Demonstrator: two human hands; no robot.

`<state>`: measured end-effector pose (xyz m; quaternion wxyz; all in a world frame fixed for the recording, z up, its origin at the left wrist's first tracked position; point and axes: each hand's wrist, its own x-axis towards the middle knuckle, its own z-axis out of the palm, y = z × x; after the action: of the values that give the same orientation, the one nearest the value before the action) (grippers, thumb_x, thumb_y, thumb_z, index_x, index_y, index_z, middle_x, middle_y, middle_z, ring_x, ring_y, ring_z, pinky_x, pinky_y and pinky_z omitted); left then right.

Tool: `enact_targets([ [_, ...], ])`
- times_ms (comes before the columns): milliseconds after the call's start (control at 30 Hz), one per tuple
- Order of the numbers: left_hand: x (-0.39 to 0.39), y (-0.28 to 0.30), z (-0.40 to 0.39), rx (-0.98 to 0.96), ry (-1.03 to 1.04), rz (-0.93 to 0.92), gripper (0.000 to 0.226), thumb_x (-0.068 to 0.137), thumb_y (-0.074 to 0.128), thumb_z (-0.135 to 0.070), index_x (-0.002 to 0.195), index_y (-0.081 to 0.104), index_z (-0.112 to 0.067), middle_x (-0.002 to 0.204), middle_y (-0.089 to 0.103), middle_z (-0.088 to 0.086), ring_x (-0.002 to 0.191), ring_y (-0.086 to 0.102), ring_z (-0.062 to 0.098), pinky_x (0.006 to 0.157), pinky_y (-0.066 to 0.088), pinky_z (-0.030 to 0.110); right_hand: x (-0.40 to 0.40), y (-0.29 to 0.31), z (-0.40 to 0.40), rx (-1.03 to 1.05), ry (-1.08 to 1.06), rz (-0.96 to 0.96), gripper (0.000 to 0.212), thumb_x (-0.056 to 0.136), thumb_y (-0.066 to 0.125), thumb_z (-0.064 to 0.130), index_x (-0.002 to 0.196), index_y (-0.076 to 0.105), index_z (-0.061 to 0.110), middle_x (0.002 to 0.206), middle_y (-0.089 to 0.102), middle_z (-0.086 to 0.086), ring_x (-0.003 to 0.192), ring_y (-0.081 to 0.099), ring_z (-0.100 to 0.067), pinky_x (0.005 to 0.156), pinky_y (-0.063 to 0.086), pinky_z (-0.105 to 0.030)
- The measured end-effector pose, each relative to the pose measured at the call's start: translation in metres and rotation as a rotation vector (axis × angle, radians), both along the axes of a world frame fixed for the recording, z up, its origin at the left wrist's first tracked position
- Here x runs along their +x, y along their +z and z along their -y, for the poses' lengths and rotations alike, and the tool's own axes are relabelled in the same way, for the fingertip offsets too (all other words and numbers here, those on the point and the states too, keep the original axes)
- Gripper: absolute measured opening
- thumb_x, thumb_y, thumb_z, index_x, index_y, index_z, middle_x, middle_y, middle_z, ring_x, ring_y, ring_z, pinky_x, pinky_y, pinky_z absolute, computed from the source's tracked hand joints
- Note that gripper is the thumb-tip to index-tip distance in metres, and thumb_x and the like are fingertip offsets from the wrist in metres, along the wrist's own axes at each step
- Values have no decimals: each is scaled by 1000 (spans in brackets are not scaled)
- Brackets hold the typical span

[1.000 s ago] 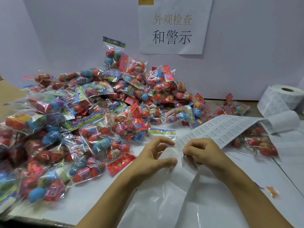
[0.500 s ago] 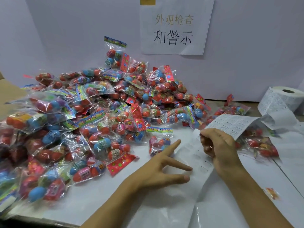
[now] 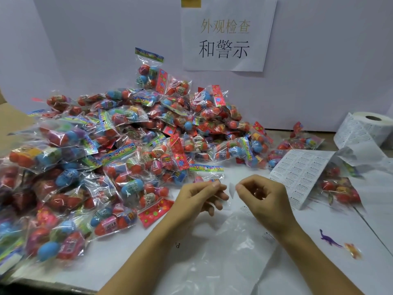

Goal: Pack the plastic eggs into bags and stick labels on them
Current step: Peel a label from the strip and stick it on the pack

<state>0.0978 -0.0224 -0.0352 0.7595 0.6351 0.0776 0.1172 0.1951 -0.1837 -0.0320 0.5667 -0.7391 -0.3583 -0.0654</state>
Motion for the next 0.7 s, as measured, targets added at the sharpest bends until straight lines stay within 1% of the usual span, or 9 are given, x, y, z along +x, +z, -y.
enact_targets([
  [67, 0, 1, 1, -36, -26, -2, 33, 88, 65, -36, 100, 81, -10, 92, 75, 14, 69, 63, 17, 58, 49, 23, -2, -1, -1, 0, 18, 21, 22, 84, 74, 6, 69, 70, 21, 67, 67, 9, 56, 54, -8, 52, 44, -26],
  [133, -1, 1, 1, -44, -50, 3, 32, 91, 68, -32, 105, 79, -5, 94, 74, 16, 71, 63, 18, 59, 50, 24, -4, -1, -1, 9, 42, 23, 14, 83, 70, 17, 70, 70, 24, 67, 68, 9, 57, 54, -8, 51, 43, -24],
  [200, -1, 2, 0, -42, -76, 5, 32, 96, 69, -28, 109, 77, 0, 95, 74, 15, 73, 63, 18, 60, 50, 24, -4, -1, -1, 1, 78, 11, 13, 84, 72, 20, 72, 71, 24, 67, 68, 8, 56, 54, -7, 50, 42, -25],
  [300, -1, 2, 0, -54, -98, 3, 37, 93, 64, -27, 109, 75, 5, 89, 71, 11, 73, 61, 18, 60, 48, 25, -4, -3, -3, -24, 115, 14, 18, 85, 81, 15, 71, 72, 23, 65, 67, 7, 54, 52, -6, 51, 39, -20],
  [367, -1, 1, -1, -55, -91, 6, 34, 92, 64, -26, 104, 77, 3, 87, 70, 9, 71, 60, 17, 59, 46, 26, -4, -3, -3, -20, 118, 6, 21, 82, 83, 26, 67, 68, 23, 60, 62, 8, 52, 49, -5, 51, 37, -17],
  [467, -1, 2, -2, -55, -92, 12, 24, 90, 66, -25, 94, 80, -6, 81, 70, 8, 69, 59, 17, 58, 45, 24, -4, -2, -3, -14, 128, -37, 30, 72, 83, 46, 65, 64, 23, 56, 56, 9, 51, 45, -6, 51, 38, -18],
  [533, -1, 2, -3, -77, -95, 24, 21, 90, 66, -25, 88, 80, -9, 79, 68, 8, 69, 59, 18, 57, 46, 24, -4, -3, -3, -24, 116, -79, 36, 68, 83, 53, 68, 64, 22, 56, 54, 8, 53, 45, -6, 52, 38, -20],
  [600, -1, 3, -4, -96, -102, 35, 22, 91, 66, -27, 88, 79, -9, 82, 69, 9, 72, 61, 18, 60, 48, 25, -3, -2, -4, -68, 116, -148, 32, 72, 83, 49, 72, 66, 23, 61, 58, 7, 57, 48, -6, 55, 40, -20],
  [700, -2, 4, -6, -88, -112, 40, 25, 92, 63, -29, 96, 80, -10, 93, 73, 13, 83, 67, 21, 67, 53, 27, -2, -1, -5, -117, 197, -274, 17, 84, 78, 37, 78, 73, 22, 70, 68, 5, 64, 57, -5, 62, 45, -19],
])
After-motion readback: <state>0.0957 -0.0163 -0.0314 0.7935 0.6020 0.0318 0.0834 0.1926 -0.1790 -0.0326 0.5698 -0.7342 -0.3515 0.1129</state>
